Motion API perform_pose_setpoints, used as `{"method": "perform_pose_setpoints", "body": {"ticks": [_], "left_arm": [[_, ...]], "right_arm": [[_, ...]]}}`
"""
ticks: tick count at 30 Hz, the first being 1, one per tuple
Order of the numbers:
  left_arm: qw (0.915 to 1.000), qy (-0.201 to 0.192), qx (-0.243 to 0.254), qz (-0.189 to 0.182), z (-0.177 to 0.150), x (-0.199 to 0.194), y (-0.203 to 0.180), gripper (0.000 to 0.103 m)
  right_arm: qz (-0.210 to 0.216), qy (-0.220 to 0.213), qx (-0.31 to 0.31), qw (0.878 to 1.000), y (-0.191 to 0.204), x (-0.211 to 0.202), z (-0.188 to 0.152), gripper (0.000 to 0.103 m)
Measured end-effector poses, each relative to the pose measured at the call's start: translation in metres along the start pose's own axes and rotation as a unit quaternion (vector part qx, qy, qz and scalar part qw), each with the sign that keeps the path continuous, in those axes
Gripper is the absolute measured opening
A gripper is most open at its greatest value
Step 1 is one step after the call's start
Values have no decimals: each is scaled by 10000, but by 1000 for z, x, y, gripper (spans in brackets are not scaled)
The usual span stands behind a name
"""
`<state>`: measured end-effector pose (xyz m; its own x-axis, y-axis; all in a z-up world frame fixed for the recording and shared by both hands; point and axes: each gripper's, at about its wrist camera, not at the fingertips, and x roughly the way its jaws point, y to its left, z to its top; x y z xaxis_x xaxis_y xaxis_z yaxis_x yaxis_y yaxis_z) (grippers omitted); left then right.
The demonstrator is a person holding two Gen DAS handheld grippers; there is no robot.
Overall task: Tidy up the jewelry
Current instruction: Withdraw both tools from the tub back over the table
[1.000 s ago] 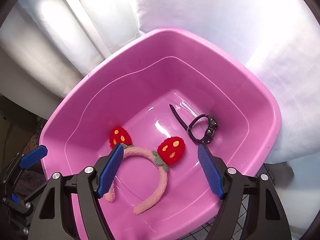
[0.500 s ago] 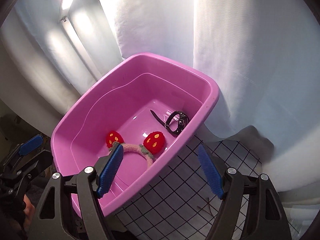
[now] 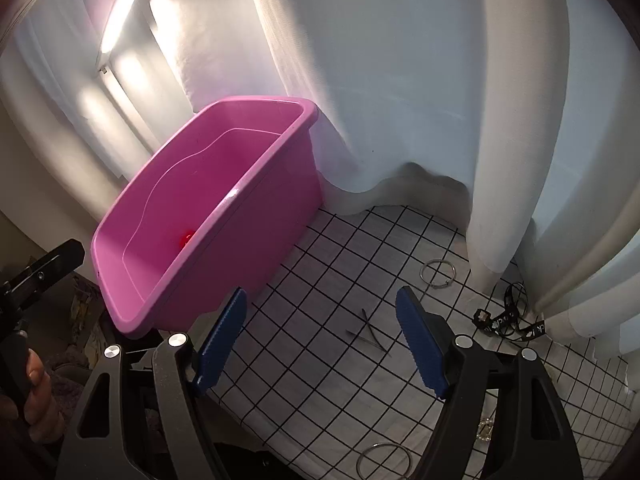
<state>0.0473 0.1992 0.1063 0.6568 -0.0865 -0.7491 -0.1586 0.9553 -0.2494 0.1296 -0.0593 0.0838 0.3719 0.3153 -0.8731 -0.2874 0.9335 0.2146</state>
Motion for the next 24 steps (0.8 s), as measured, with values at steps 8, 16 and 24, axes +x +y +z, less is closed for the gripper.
{"method": "perform_pose_setpoints", "body": {"ticks": [8, 16, 24], "left_arm": [[9997, 187, 101, -79, -47, -7, -55, 95], [9982, 579, 115, -41, -102, 5, -103, 95], [9954, 731, 603, -136, -135, 32, -131, 95]], "right_arm": [[-174, 52, 386, 9991, -67, -38, -86, 73], [-439, 166, 761, 9960, -137, -64, -152, 73], [-659, 291, 1177, 9904, -174, -60, -182, 73]]}}
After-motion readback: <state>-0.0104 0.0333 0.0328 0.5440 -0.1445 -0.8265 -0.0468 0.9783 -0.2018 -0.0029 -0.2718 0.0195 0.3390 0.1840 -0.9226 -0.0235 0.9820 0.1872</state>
